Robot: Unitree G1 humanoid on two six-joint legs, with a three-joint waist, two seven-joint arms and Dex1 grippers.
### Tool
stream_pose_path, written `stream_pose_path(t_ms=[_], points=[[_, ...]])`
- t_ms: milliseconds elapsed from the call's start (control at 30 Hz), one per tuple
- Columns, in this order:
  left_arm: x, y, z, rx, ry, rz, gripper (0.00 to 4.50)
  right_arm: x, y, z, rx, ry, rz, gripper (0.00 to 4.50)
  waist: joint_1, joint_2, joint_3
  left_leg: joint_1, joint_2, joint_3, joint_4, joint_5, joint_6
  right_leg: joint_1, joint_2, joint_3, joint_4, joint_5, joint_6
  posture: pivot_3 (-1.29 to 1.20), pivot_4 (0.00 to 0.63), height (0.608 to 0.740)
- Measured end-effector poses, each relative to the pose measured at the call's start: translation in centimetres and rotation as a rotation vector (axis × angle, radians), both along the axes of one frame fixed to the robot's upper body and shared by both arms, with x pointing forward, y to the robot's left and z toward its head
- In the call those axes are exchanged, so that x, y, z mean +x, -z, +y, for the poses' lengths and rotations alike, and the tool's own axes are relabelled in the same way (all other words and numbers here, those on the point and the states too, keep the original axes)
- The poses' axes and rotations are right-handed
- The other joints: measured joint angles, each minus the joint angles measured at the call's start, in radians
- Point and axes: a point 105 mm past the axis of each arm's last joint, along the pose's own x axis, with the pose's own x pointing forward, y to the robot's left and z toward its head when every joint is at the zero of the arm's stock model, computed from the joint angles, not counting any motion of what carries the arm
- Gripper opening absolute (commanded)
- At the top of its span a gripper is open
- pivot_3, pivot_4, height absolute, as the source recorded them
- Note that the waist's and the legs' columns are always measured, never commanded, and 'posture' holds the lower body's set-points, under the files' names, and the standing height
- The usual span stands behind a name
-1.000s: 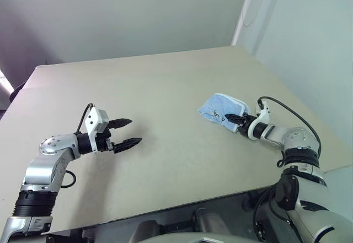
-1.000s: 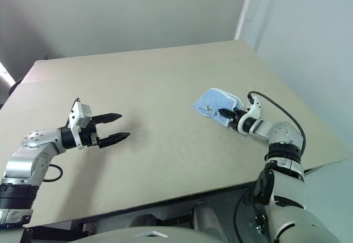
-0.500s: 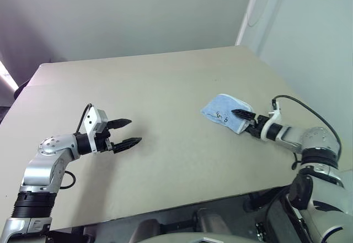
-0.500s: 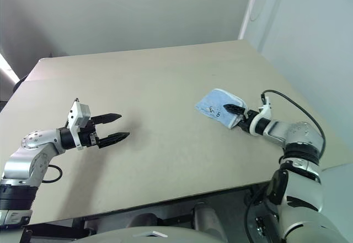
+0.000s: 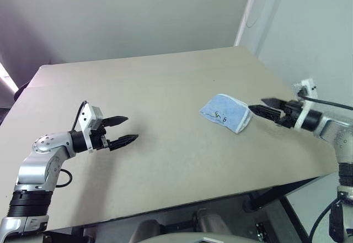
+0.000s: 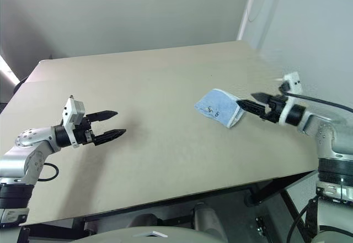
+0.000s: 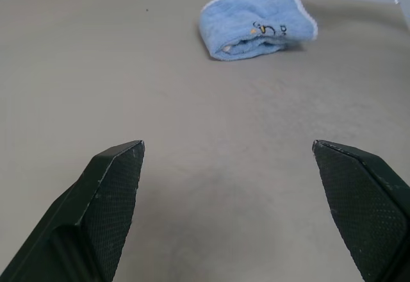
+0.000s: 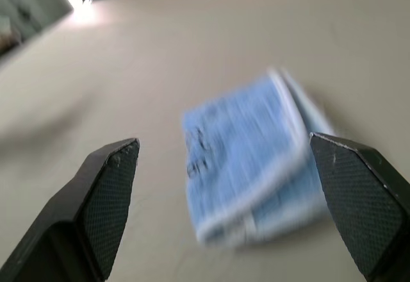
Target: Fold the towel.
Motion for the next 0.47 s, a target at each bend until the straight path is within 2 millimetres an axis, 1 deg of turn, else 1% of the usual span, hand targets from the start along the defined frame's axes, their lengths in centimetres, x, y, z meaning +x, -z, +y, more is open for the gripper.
stream_pose_path(t_ms=[33, 67, 133, 233, 267, 333, 467], points=[[0.0, -0.1, 0.1, -0.004, -0.002, -0.001, 4.47, -0.2, 0.4, 1.2, -0.056, -0.055, -0.021, 4.47, 0.001, 0.000, 0.000, 0.000, 0.000, 0.000, 0.000, 0.000, 0.000, 0.000, 0.000, 0.000, 0.000, 0.000, 0.000, 0.00, 0.000, 0.740], [0.0, -0.1, 0.1, -0.006, -0.005, -0.003, 4.47, -0.3, 1.2, 2.5, -0.109, -0.115, -0.023, 4.47, 0.001, 0.000, 0.000, 0.000, 0.000, 0.000, 0.000, 0.000, 0.000, 0.000, 0.000, 0.000, 0.000, 0.000, 0.000, 0.00, 0.000, 0.740], [0.1, -0.2, 0.4, -0.009, -0.015, -0.005, 4.47, -0.6, 2.7, 4.4, -0.168, -0.204, -0.022, 4.47, 0.002, 0.000, 0.000, 0.001, -0.001, 0.000, 0.001, 0.000, 0.000, -0.003, -0.002, 0.000, -0.001, 0.001, -0.003, 0.00, 0.000, 0.740], [0.0, 0.0, 0.7, -0.006, -0.030, -0.012, 4.47, -0.6, 4.8, 6.3, -0.207, -0.302, -0.034, 4.47, 0.005, 0.000, 0.000, -0.001, -0.002, 0.000, 0.001, 0.000, 0.000, -0.005, -0.004, 0.000, -0.001, 0.003, -0.005, 0.00, 0.000, 0.740], [0.0, 0.1, 0.8, -0.006, -0.032, -0.010, 4.47, -0.7, 5.3, 6.6, -0.210, -0.323, -0.025, 4.47, 0.007, 0.000, 0.000, -0.001, -0.002, 0.000, 0.001, 0.000, 0.000, -0.006, -0.005, 0.000, -0.001, 0.003, -0.005, 0.00, 0.000, 0.740], [-0.2, 0.5, 0.9, -0.003, -0.043, 0.000, 4.47, -0.9, 5.7, 6.7, -0.192, -0.355, -0.009, 4.47, 0.013, -0.001, 0.000, -0.002, -0.002, -0.001, 0.001, 0.000, 0.000, -0.006, -0.005, 0.000, -0.002, 0.003, -0.005, 0.00, 0.000, 0.740], [-0.5, 1.0, 1.1, 0.000, -0.059, 0.020, 4.47, -1.3, 5.1, 7.0, -0.106, -0.403, 0.012, 4.47, 0.030, -0.001, 0.000, -0.001, -0.002, -0.002, 0.001, 0.000, 0.000, -0.006, -0.006, 0.000, -0.001, 0.001, -0.008, 0.00, 0.000, 0.740]])
